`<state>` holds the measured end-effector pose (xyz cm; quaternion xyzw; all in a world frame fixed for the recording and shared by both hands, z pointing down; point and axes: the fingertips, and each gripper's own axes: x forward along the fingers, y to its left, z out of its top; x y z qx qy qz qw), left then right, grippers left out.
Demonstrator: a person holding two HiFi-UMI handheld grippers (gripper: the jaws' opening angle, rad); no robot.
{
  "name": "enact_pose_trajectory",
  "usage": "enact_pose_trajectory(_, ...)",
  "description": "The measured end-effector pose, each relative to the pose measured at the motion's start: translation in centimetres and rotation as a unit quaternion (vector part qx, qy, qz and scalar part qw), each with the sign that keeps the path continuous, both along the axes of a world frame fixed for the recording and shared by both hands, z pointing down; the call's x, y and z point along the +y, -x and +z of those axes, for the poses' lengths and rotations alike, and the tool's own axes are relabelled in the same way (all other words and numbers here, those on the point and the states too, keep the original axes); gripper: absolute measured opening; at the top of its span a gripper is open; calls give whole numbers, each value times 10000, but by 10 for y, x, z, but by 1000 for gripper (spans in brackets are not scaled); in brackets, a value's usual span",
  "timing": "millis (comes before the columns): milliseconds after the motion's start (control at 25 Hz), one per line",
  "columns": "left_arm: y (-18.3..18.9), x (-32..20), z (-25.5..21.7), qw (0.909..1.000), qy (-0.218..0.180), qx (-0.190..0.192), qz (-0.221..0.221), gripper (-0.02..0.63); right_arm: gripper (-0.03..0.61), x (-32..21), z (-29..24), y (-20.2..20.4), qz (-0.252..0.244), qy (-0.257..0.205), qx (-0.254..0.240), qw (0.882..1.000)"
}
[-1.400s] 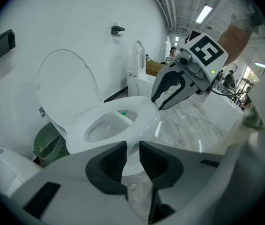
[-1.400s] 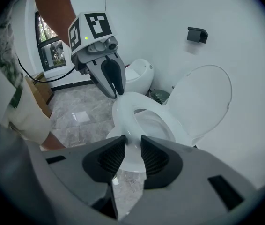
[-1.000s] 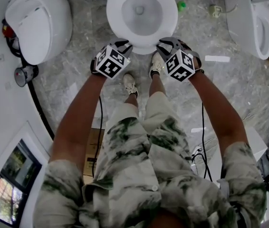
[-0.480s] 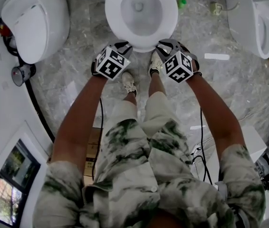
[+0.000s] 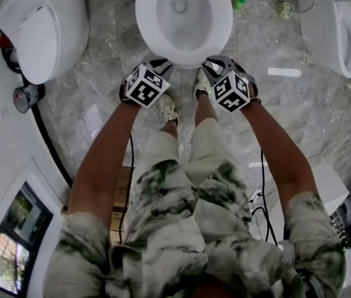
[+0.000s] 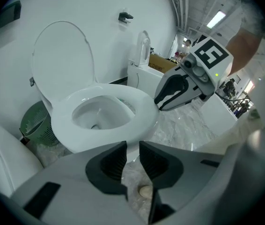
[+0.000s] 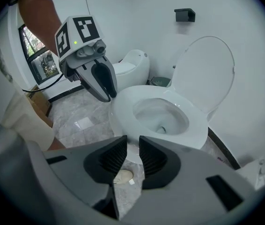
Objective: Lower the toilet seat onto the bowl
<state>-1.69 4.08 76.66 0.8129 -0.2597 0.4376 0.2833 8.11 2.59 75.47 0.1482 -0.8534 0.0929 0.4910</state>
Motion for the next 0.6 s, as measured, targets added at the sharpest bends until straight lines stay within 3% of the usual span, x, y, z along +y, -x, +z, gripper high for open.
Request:
enact_pose_trajectory(160, 1, 4, 15, 10000, 75, -6, -39, 100, 101, 2, 15, 0, 65, 18, 19, 10000)
enact_pose_trajectory(360, 1, 10, 38, 9998, 206, -18, -13, 100, 146, 1, 38, -3, 164, 291, 20, 9994)
enact_pose_trajectory(600, -2, 17, 63, 9995, 311, -31, 13, 100, 137, 8, 66, -5, 282, 447, 85, 9986)
